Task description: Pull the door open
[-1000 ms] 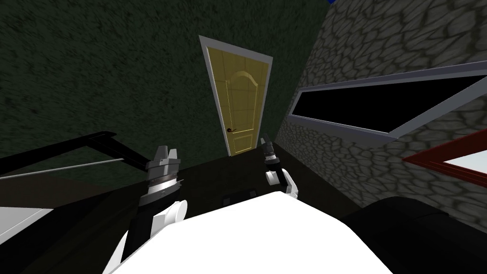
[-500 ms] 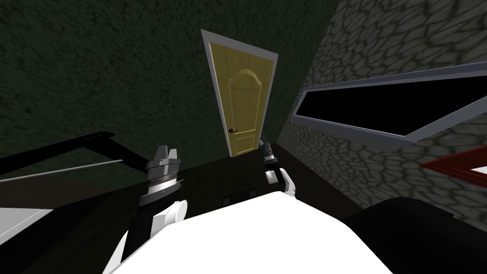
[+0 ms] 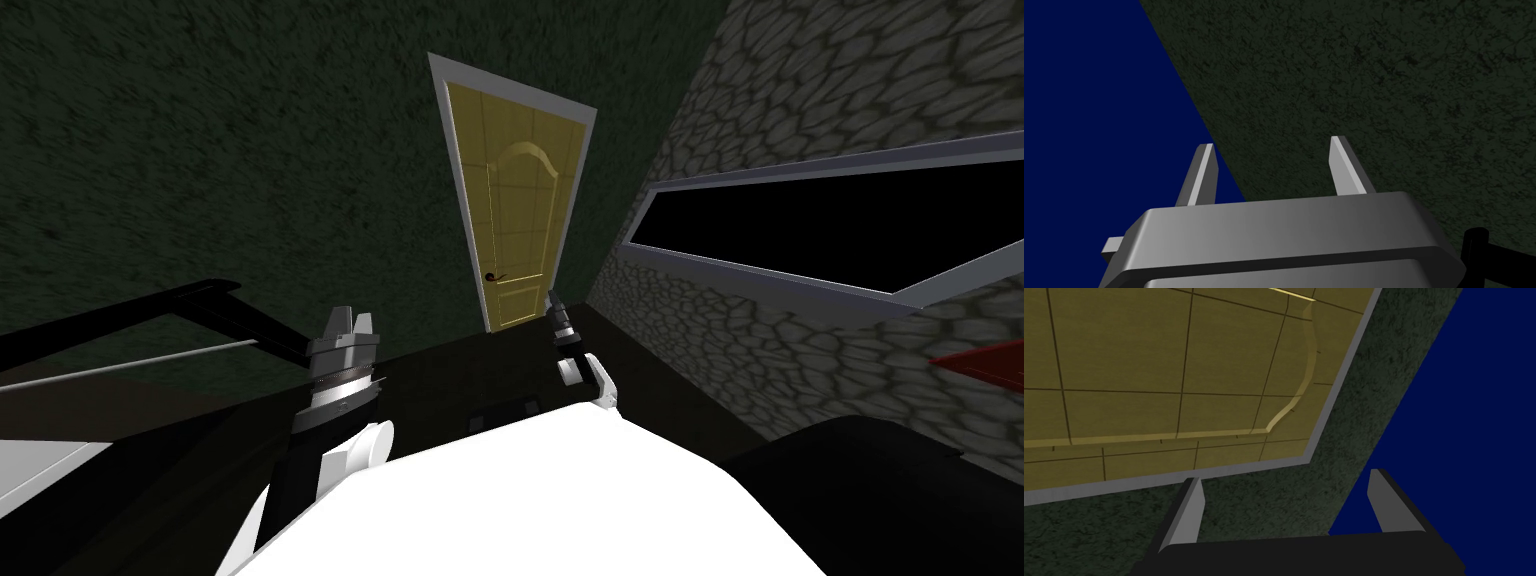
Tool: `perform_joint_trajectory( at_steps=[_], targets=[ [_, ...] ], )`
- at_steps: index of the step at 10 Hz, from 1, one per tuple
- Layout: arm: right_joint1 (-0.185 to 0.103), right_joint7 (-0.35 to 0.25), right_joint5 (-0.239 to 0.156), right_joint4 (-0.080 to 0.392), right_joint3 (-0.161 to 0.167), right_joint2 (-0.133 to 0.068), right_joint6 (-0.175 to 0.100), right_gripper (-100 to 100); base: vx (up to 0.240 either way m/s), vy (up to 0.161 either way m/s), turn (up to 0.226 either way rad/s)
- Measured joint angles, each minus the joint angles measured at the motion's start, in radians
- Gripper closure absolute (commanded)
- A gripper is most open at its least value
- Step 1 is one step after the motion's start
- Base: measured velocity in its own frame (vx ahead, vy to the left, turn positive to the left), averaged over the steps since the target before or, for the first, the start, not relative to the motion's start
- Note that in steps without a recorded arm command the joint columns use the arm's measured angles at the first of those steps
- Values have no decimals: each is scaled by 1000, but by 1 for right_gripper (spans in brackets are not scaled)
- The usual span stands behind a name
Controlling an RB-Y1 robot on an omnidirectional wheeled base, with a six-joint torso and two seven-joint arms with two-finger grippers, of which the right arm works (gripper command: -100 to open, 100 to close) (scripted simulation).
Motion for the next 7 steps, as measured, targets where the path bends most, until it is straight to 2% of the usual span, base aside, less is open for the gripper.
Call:
perform_joint_trajectory(
  at_steps=[7],
  targets=[
    [-70,-50,18,183,-23,-25,-32,-100,100,59,24]
  ],
)
